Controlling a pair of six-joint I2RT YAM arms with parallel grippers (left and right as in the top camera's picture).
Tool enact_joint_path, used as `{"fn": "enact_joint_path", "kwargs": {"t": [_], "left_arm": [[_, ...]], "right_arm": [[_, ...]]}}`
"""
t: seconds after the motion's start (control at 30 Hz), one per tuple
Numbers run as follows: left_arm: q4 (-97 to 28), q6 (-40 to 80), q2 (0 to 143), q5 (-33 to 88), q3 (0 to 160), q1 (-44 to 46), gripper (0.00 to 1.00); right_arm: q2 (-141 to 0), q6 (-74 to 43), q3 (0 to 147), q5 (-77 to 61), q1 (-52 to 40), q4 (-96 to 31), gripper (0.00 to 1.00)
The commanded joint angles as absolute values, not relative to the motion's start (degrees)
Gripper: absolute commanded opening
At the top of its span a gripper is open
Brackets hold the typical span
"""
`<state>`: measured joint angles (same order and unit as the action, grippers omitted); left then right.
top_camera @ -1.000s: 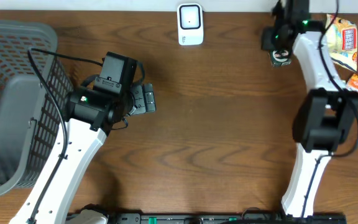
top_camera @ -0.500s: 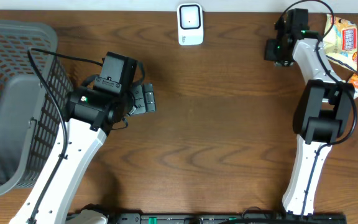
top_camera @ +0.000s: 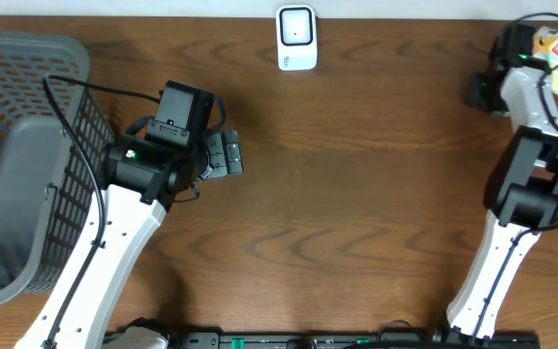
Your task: Scan the item barcode
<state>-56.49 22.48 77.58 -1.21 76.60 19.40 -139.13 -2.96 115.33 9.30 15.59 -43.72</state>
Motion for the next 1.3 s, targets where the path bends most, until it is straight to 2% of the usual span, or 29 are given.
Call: {"fn": "enact_joint_path", "kwargs": {"t": [0.0,0.1,0.2,0.4,0.43,0.5,0.8,1.0,1.07,1.27], "left_arm": [[-56.5,22.2,77.5,-0.9,77.5,19.6,0.98],[-56.5,22.2,77.5,-0.9,77.5,19.6,0.98],[-56.5,22.2,77.5,-0.9,77.5,19.6,0.98],[-56.5,22.2,77.5,-0.9,77.5,19.6,0.98],[-56.5,22.2,77.5,-0.9,77.5,19.6,0.98],[-56.5,22.2,77.5,-0.9,77.5,19.6,0.98],[-56.5,22.2,77.5,-0.9,77.5,19.6,0.98],[-56.5,22.2,77.5,-0.9,77.5,19.6,0.98],[-56.5,22.2,77.5,-0.9,77.5,19.6,0.98],[-56.5,22.2,77.5,-0.9,77.5,19.6,0.98]], "right_arm": [[-131.1,-2.6,115.3,5.1,13.7,-43.7,0.04],[-125.4,-2.6,115.3,1.6,11.6,-44.1,0.12],[-119.4,-4.3,115.3,0.7,9.3,-46.2,0.28],[-107.1,-8.6,115.3,0.6,3.7,-55.4,0.41],[-105.3,-9.3,115.3,0.5,2.8,-57.2,0.49],[-101.3,-9.4,115.3,0.4,0.8,-60.9,0.99],[-82.0,-9.0,112.6,0.4,-8.3,-77.9,0.99],[-66.3,-9.0,99.1,0.7,-12.7,-77.2,0.99],[-59.6,-11.4,91.6,0.4,-12.9,-77.3,0.99],[-51.0,-22.0,82.7,0.2,-12.9,-79.0,0.99]]}}
